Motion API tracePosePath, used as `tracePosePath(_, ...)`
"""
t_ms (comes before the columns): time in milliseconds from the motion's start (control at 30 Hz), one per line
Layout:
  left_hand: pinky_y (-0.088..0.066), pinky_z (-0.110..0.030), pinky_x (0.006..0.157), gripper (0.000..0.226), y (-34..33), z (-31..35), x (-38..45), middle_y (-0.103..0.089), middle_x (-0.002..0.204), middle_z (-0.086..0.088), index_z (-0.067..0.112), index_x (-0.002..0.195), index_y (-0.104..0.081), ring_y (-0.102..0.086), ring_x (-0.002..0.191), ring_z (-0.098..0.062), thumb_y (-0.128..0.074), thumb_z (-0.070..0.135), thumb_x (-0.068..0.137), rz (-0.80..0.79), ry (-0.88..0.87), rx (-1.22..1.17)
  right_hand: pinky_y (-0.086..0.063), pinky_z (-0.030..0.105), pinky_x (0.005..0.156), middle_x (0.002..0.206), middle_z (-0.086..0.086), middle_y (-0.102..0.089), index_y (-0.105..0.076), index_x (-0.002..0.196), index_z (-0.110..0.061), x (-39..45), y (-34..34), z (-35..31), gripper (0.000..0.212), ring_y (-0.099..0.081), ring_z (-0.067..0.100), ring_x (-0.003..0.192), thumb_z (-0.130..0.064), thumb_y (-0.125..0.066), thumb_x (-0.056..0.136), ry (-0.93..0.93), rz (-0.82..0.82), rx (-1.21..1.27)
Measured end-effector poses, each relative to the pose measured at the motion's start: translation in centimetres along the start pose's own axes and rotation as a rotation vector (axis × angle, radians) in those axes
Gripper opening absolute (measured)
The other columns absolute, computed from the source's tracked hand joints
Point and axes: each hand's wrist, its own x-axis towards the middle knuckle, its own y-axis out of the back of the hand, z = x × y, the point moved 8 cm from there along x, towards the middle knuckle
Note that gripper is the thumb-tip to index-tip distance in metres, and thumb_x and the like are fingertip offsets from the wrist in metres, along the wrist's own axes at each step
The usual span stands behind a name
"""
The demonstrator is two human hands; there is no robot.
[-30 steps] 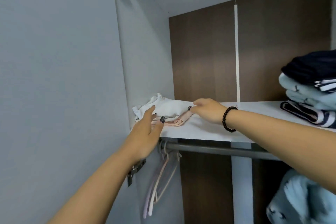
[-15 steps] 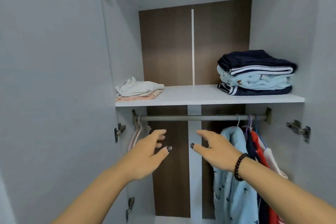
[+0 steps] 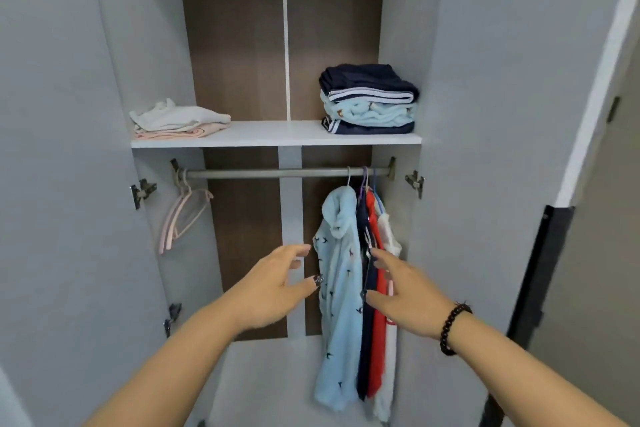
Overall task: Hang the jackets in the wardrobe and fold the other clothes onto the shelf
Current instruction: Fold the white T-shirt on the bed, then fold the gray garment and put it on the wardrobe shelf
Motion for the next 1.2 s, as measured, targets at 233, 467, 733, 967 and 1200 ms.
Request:
tracePosePath(233,-0.039,-0.019,0.096,0.059,-11.3,9.9,-4.5,-0.04,0.145,0.009,0.03,0.147,-0.033,-0.042,0.123,0.0,-0.059,0.036,0.094,-0.171,-0.056,-0.082,-0.033,0.007,0.097,0.133,-0.023,-0.044,-0.018,0.143,-0.05,-14.5,4.1,6.5,0.071,-0.042,0.006,0.128,-0.037,-0.061,0.089,-0.076,0.073,0.054)
tracePosePath(467,-0.038,-0.024,0.106,0.05,-20.9,19.0,-7.9,-0.045,0.143,0.008,0.027,0.141,-0.042,-0.045,0.125,-0.002,-0.06,0.026,0.095,-0.352,-0.213,-0.146,-0.038,0.022,0.099,0.143,-0.002,-0.044,-0.013,0.151,-0.029,-28.4,6.8,13.5,0.074,-0.046,0.013,0.126,-0.032,-0.058,0.091,-0.366,0.283,0.015)
tracePosePath(733,-0.036,-0.023,0.105,0.048,-33.3,25.0,-14.7,-0.042,0.144,0.009,0.028,0.14,-0.043,-0.04,0.132,-0.003,-0.058,0.034,0.095,-0.636,-0.448,-0.069,-0.039,0.025,0.099,0.145,-0.001,-0.043,-0.037,0.143,-0.018,-45.6,5.8,18.9,0.054,-0.043,0.014,0.13,-0.027,-0.055,0.093,-0.755,0.492,-0.019)
tracePosePath(967,-0.039,-0.028,0.104,0.044,-43.6,32.9,-22.8,-0.046,0.138,0.008,0.027,0.135,-0.048,-0.047,0.122,-0.005,-0.059,0.033,0.093,-0.859,-0.587,-0.091,-0.036,0.023,0.1,0.14,0.004,-0.048,-0.046,0.138,-0.015,-59.4,6.4,22.0,0.049,-0.046,0.017,0.128,-0.023,-0.056,0.091,-0.98,0.609,-0.011)
tracePosePath(1200,-0.037,-0.023,0.098,0.042,-52.9,41.1,-27.8,-0.048,0.135,0.008,0.022,0.133,-0.05,-0.046,0.124,-0.004,-0.061,0.029,0.093,-0.983,-0.669,-0.113,-0.038,0.025,0.095,0.136,0.004,-0.051,-0.05,0.133,-0.015,-69.1,8.2,27.3,0.045,-0.051,0.019,0.119,-0.025,-0.057,0.089,-1.144,0.653,0.022)
